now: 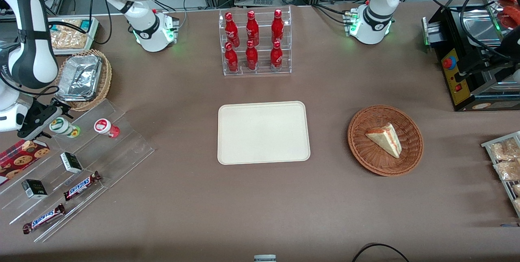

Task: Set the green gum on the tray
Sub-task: 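Close the right gripper on the green gum jar and lift it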

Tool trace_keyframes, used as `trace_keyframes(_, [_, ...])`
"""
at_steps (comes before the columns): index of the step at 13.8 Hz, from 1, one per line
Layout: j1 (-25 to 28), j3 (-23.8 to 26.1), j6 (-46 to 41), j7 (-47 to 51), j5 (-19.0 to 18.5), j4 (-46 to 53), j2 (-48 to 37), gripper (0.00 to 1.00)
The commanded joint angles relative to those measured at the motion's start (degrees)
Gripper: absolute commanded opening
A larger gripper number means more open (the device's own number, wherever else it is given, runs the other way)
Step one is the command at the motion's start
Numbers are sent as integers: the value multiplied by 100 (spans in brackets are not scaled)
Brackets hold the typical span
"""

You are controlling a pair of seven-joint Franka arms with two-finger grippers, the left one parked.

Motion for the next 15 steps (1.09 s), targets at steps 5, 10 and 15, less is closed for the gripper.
trace_keyframes(5, [-65,22,-102,-210,95,30,-92,0])
trace_keyframes(10, [267,101,-1375,368,86,802,-198,0])
trace_keyframes(15, [1233,110,-2369,2062,86,1313,-198,0])
